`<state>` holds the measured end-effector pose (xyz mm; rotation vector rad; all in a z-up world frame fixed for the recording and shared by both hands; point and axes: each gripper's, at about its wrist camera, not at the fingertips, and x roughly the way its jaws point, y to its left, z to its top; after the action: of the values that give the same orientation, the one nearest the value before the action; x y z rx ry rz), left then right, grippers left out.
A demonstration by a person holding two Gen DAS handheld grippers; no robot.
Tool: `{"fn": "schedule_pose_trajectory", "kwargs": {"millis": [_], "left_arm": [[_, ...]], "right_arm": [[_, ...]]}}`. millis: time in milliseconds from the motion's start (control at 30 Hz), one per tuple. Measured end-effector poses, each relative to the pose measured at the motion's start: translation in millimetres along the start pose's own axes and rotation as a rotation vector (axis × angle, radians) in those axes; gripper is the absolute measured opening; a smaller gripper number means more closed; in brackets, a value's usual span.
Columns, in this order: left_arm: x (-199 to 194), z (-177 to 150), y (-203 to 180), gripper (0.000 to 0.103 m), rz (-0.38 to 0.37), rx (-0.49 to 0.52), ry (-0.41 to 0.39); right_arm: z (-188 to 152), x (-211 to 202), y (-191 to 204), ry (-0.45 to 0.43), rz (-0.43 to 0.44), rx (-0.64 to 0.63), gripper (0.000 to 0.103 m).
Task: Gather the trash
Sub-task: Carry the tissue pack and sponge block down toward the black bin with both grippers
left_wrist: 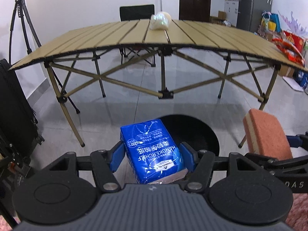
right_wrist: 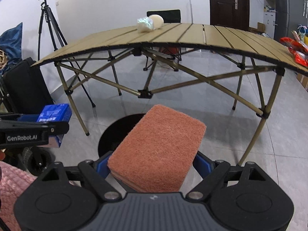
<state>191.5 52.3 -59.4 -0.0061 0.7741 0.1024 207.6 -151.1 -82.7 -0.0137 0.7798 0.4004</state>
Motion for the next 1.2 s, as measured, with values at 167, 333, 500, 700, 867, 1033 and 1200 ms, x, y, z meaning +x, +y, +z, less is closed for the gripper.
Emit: {"fn": "schedule_pose_trajectory", "kwargs": {"millis": [167,333,500,700,867,1033,1200], "left_arm": [[14,-12,-2,0.063,-0.007,0.01,0.05],[24,-16,-3,0.063,-0.012,0.013,0.084],[32,-19,1,0.063,-0.012,0.001,0.117],[37,-18,4,0.063,-0.005,-0.022,0.143],[42,-14,3,0.063,-0.009,-0.027,0.162],[46,-9,1,0.063,-0.007,-0.029,0.172],[51,-2,0,0.063,-0.002,-0.033,0.182]], "right_arm": [[-12,10,-7,0.037,-0.02,0.013,0.086],[-17,15,-13,0.052,-0.031,0.029,0.086],[-20,22,-17,0.076,-0.048,0.053,0.086],[-24,27,-19,0.093,-0.063,0.056,0.086],[-24,30,-24,0.1,-0.077,0.069,0.086],[-22,35,-28,0.106,-0.087,0.076,0.086],[-20,41,-32,0.102,-0.11,0.077,0.086]]}}
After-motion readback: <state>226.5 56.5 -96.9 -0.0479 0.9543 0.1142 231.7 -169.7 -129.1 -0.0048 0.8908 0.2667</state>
